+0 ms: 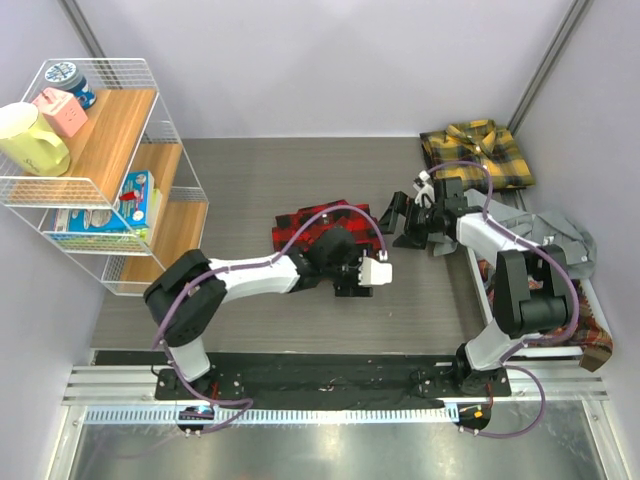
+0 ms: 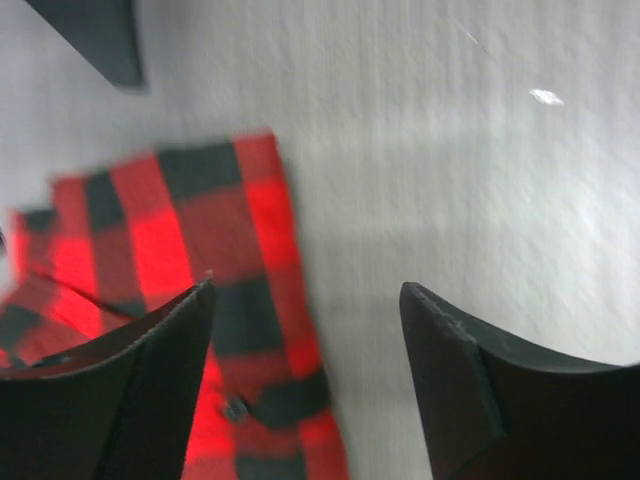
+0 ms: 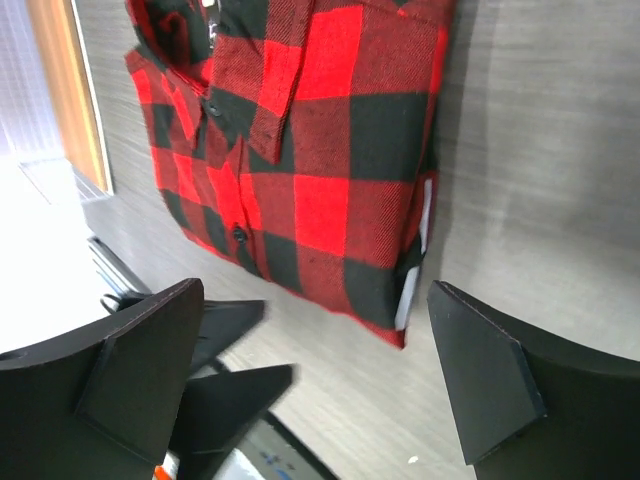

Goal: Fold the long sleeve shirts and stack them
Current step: Neatly place the folded shirt to the corner

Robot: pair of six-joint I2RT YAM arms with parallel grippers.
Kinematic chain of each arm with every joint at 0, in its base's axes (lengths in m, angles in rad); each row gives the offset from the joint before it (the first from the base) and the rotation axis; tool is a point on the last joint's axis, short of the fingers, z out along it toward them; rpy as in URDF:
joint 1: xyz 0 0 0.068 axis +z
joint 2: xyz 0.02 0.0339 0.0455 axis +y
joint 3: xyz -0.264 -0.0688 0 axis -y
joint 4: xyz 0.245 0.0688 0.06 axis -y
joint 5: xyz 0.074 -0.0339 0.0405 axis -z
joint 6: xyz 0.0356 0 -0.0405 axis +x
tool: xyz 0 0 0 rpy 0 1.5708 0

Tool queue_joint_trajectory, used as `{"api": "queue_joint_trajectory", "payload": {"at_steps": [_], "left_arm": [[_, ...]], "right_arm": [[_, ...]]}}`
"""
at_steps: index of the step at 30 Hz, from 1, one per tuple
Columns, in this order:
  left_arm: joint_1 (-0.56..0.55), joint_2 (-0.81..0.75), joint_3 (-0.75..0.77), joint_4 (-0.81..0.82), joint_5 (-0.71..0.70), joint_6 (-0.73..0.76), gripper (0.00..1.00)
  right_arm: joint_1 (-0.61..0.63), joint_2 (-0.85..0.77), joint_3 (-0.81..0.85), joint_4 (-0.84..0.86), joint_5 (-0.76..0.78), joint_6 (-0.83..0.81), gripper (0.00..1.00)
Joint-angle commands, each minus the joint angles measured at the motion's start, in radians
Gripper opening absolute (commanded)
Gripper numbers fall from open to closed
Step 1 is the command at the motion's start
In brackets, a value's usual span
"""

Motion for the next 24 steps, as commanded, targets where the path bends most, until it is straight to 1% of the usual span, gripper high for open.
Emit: {"api": "queue_joint_trajectory", "payload": {"at_steps": [1, 6, 8, 9, 10, 11, 13, 15, 17, 18, 19, 24], "left_arm": [[-0.025, 0.078, 0.003, 0.281, -0.113, 0.08, 0.72], [-0.039, 0.202, 0.043, 0.35, -0.163, 0.131, 0.69], [-0.04, 0.231, 0.053, 0.357, -0.18, 0.136, 0.65], [-0.039, 0.242, 0.059, 0.373, -0.209, 0.11, 0.6], [-0.037, 0.256, 0.065, 0.38, -0.226, 0.09, 0.48], [-0.034, 0.253, 0.065, 0.389, -0.232, 0.071, 0.42], [-0.016, 0.224, 0.059, 0.383, -0.199, -0.002, 0.29], [0.01, 0.202, 0.059, 0.366, -0.139, -0.073, 0.25], [0.019, 0.178, 0.075, 0.318, -0.108, -0.104, 0.22], [0.032, 0.172, 0.077, 0.317, -0.105, -0.123, 0.2], [0.039, 0.164, 0.083, 0.282, -0.081, -0.157, 0.18], [0.076, 0.143, 0.117, 0.237, -0.064, -0.199, 0.13]], "right_arm": [[-0.007, -0.088, -0.037, 0.073, 0.027, 0.114, 1.0], [-0.008, -0.076, -0.071, 0.074, 0.013, 0.163, 1.0], [-0.007, -0.07, -0.077, 0.073, 0.015, 0.166, 1.0], [-0.007, -0.067, -0.083, 0.074, 0.016, 0.173, 1.0], [-0.008, -0.064, -0.087, 0.076, 0.019, 0.177, 1.0], [-0.008, -0.062, -0.091, 0.079, 0.019, 0.183, 1.0], [-0.008, -0.061, -0.114, 0.097, 0.016, 0.221, 1.0], [-0.007, -0.053, -0.142, 0.158, 0.007, 0.258, 1.0], [-0.007, -0.038, -0.151, 0.197, 0.004, 0.292, 1.0], [-0.007, -0.032, -0.15, 0.2, 0.004, 0.296, 1.0], [-0.005, -0.028, -0.15, 0.202, 0.004, 0.307, 1.0], [-0.007, -0.01, -0.142, 0.218, 0.007, 0.33, 1.0]]}}
